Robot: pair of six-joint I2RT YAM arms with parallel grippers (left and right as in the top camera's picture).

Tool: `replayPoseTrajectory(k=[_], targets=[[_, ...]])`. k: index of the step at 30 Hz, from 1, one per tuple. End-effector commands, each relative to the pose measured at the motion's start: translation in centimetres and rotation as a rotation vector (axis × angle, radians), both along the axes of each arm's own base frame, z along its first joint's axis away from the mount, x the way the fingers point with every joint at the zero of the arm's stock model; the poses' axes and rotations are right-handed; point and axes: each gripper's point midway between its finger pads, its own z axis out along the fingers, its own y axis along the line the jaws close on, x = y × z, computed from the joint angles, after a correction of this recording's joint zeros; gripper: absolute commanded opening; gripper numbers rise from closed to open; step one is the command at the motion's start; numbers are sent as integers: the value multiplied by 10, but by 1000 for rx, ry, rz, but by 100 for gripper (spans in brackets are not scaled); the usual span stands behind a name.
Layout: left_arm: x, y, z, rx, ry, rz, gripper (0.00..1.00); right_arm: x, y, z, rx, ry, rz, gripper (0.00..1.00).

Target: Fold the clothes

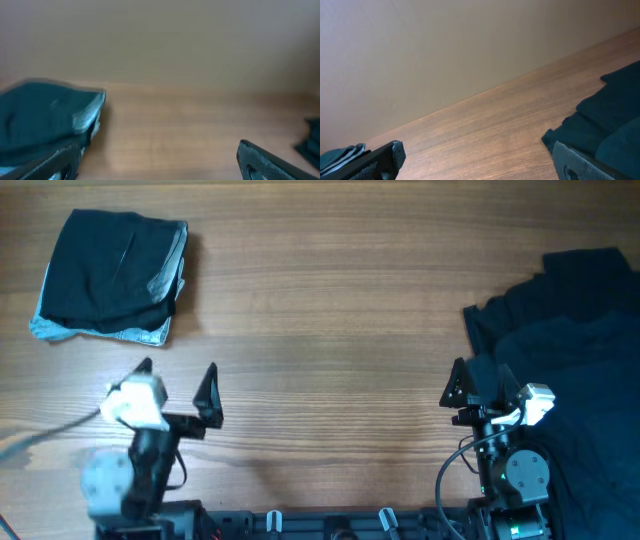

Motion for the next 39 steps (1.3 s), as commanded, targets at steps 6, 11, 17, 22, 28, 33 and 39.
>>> replayPoseTrajectory(k=[6,11,17,22,28,33,39], targets=[[13,-7,-85,-18,-35,-27,100,0,2,2,-16,-10,12,100],[17,-4,-100,-17,-21,-14,100,0,2,2,-17,-10,12,100],[17,-4,-100,-17,-21,-13,100,0,2,2,-17,-10,12,100],[17,-4,-100,-17,-21,-13,100,0,2,2,-17,-10,12,100],[17,-4,-100,-17,-21,-13,100,0,2,2,-16,-10,12,100],[17,-4,-100,-17,-21,-13,100,0,2,2,-17,-10,12,100],[17,-4,-100,-17,-21,-13,100,0,2,2,-17,-10,12,100]])
